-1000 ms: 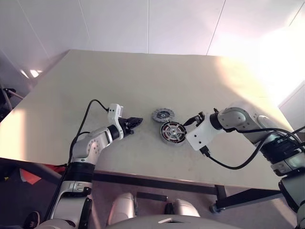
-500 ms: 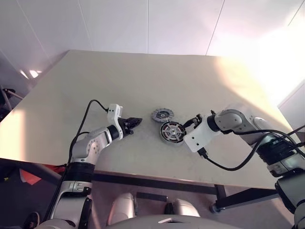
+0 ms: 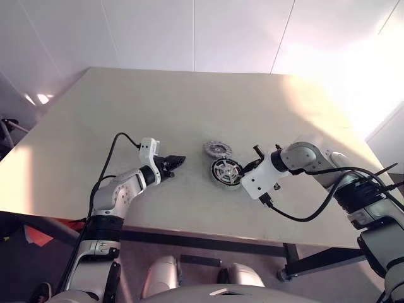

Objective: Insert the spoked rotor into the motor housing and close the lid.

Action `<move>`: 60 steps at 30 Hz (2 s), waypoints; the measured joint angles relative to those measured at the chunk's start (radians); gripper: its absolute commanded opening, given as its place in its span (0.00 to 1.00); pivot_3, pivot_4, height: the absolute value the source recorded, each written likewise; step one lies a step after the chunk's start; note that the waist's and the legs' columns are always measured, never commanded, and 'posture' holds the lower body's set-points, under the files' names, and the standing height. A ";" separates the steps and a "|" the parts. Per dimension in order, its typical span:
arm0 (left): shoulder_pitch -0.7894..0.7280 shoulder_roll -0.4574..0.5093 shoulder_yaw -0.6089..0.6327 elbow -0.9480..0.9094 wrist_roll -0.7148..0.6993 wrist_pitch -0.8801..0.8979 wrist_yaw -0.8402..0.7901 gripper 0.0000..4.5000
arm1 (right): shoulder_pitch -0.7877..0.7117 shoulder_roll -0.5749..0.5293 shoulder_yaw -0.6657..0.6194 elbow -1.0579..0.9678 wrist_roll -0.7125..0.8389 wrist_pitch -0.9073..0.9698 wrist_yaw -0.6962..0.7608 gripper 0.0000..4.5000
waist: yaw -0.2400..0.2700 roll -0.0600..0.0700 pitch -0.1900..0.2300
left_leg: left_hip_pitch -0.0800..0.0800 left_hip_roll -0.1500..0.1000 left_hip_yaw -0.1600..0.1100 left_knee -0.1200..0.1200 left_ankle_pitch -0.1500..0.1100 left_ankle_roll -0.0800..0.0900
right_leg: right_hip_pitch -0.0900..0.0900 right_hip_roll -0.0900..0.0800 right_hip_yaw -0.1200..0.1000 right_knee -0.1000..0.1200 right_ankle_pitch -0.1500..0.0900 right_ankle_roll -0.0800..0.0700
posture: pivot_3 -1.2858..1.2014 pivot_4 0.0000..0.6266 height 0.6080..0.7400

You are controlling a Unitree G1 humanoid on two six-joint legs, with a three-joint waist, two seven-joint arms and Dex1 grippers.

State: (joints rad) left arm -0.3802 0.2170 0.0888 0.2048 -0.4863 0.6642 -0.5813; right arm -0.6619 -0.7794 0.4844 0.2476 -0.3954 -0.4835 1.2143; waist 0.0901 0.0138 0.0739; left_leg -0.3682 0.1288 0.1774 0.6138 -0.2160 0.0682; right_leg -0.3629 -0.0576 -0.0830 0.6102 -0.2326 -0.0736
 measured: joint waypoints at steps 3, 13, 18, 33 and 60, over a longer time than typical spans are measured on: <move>-0.006 0.005 0.011 0.028 0.001 -0.005 0.002 0.39 | 0.000 0.018 0.000 0.001 0.006 0.035 0.004 0.06 | 0.003 0.000 0.000 | 0.000 0.000 0.000 0.000 0.000 0.000 | 0.000 0.000 0.000 0.000 0.000 0.000 | 0.52 0.00 1.00; -0.039 0.016 0.024 0.073 0.008 -0.031 0.002 0.39 | 0.056 0.034 -0.046 -0.057 0.125 0.206 0.039 0.00 | 0.006 0.000 0.000 | -0.005 0.000 0.000 0.000 0.000 0.001 | -0.004 0.000 0.000 0.000 0.000 0.000 | 0.52 0.00 1.00; -0.038 0.009 0.022 0.073 0.015 -0.034 0.002 0.39 | 0.084 0.101 -0.088 -0.251 0.271 0.611 0.080 0.00 | 0.006 0.000 0.000 | -0.008 0.001 0.000 0.000 0.001 0.001 | -0.008 0.000 0.000 0.002 0.000 0.000 | 0.52 0.00 1.00; 0.000 0.019 0.031 0.054 0.021 -0.031 0.010 0.39 | -0.023 0.217 -0.074 -0.365 0.363 1.302 -0.047 0.00 | 0.013 0.000 0.000 | -0.007 0.000 0.000 0.000 -0.001 -0.004 | -0.007 0.000 0.000 0.001 0.000 0.000 | 0.52 0.00 1.00; 0.033 0.026 0.044 0.008 0.019 -0.022 0.045 0.39 | -0.170 0.370 -0.074 -0.256 0.600 1.779 -0.294 0.92 | 0.011 0.000 0.000 | -0.003 0.000 0.000 -0.002 0.003 -0.012 | -0.005 0.000 0.000 0.002 0.000 0.000 | 0.52 0.00 1.00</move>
State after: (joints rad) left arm -0.3473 0.2434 0.1326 0.2132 -0.4675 0.6417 -0.5361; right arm -0.8323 -0.4089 0.4103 -0.0084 0.2048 1.2951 0.9199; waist 0.1012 0.0142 0.0742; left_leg -0.3716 0.1290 0.1771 0.6115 -0.2127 0.0561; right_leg -0.3677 -0.0575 -0.0831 0.6121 -0.2324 -0.0734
